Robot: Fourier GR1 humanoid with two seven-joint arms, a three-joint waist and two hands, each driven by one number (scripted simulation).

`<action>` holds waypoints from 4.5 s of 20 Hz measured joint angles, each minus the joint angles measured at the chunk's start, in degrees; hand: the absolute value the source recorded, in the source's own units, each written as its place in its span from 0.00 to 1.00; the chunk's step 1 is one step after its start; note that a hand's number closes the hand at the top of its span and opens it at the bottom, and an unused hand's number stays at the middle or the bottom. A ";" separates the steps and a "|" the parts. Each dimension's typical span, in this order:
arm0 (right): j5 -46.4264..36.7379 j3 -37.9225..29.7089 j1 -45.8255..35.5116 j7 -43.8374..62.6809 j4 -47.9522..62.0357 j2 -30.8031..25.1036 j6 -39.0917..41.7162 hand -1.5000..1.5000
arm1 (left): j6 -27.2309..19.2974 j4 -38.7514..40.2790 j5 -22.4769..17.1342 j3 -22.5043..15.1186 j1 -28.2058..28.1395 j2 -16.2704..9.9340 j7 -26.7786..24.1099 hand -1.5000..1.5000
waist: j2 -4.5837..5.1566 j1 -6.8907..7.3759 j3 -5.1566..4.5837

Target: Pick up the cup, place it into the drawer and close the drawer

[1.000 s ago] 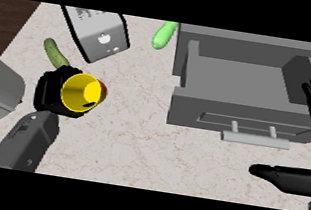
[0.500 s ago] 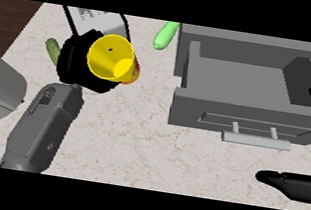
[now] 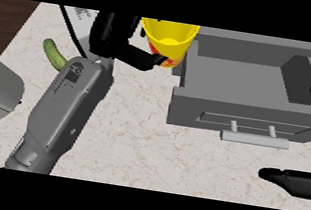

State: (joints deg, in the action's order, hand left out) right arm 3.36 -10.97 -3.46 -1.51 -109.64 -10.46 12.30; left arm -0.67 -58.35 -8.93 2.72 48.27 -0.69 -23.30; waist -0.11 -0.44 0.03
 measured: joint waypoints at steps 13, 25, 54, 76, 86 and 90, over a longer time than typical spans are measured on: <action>0.82 -0.84 0.15 -2.17 1.44 -0.47 1.67 0.00 | -12.19 16.26 -7.70 -6.98 17.98 0.66 6.01 1.00 | 0.38 -1.34 -0.01; -0.14 0.29 -2.35 -1.66 2.54 -0.15 1.40 0.00 | -17.25 29.62 -18.07 -18.85 23.63 0.68 2.14 1.00 | 0.73 -2.85 0.02; 12.00 -0.28 -3.04 2.95 -1.28 -2.06 8.85 1.00 | -28.65 28.20 -28.15 -38.30 24.08 0.69 1.44 0.00 | 0.64 -3.04 0.00; -19.91 10.99 -0.10 0.89 -1.51 -4.71 6.29 1.00 | -25.03 3.64 -28.82 -29.13 8.37 -15.08 8.93 0.00 | -0.22 1.87 -0.03; -43.52 22.31 -6.07 -4.43 14.40 -6.09 -1.74 1.00 | -21.31 -9.39 -30.30 -25.81 -4.04 -23.90 11.02 0.00 | -0.01 2.86 -0.04; -50.39 24.10 -11.13 -7.16 25.75 -5.54 -6.47 1.00 | -19.35 -13.64 -30.73 -24.11 -9.15 -26.84 10.77 0.00 | 0.16 2.92 -0.01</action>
State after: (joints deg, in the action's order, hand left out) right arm -47.03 13.13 -14.59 -8.67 -83.89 -16.00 5.83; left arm -20.02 -72.00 -39.66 -21.39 39.12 -27.52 -12.53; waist 0.06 2.48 0.02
